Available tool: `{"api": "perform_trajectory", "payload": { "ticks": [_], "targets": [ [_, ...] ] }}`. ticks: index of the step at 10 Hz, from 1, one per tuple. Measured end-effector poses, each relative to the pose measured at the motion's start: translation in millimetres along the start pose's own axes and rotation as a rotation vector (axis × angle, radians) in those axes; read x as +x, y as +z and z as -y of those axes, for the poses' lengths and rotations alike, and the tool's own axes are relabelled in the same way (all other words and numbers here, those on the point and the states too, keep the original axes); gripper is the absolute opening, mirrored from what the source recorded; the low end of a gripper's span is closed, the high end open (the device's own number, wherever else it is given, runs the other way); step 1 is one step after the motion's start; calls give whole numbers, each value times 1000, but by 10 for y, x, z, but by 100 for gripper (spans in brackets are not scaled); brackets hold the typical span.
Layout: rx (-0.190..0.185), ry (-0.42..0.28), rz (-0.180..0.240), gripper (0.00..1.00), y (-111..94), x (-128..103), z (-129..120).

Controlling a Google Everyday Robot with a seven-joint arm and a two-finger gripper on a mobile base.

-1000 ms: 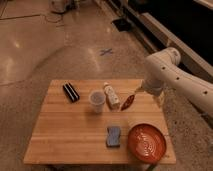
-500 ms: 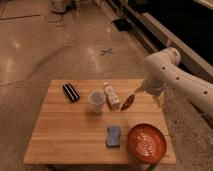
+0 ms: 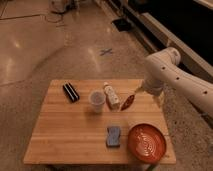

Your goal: Push the ceramic bowl across the table

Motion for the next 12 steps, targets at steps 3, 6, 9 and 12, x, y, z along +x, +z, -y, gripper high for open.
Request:
{"api": "perform_trajectory", "payload": {
  "ticks": [3,6,9,12],
  "targets": [
    [0,0,0,80,0,0,0],
    [0,0,0,80,-2,1,0],
    [-22,-31,58,80,157,-229,-66],
    [-61,-18,149,80,495,-592,-345]
  ]
}}
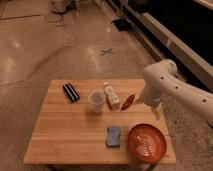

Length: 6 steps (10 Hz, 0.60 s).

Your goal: Push the ceramic bowl across the table

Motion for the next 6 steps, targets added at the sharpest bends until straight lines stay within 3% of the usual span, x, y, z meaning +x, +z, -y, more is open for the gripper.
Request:
{"api": "perform_trajectory", "payload": {
  "ticks": [3,6],
  "targets": [
    [12,14,48,80,348,-209,-105],
    [62,12,91,80,708,-346,-68]
  ]
}}
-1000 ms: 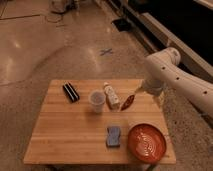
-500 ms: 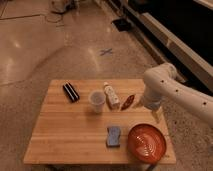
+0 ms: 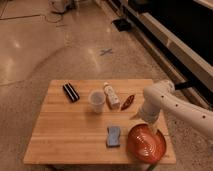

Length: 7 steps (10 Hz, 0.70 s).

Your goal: Push the ceramic bowl across the table

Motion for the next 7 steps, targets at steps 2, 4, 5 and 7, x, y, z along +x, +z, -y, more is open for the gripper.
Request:
{"api": "perform_trajectory", "payload": {
  "ticks": [2,4,5,7],
  "targets": [
    [48,-8,26,80,163,1,58],
    [79,-19,40,80,255,40,132],
    [90,-23,44,80,287,72,165],
    [109,-23,43,80,336,195,209]
  ]
}}
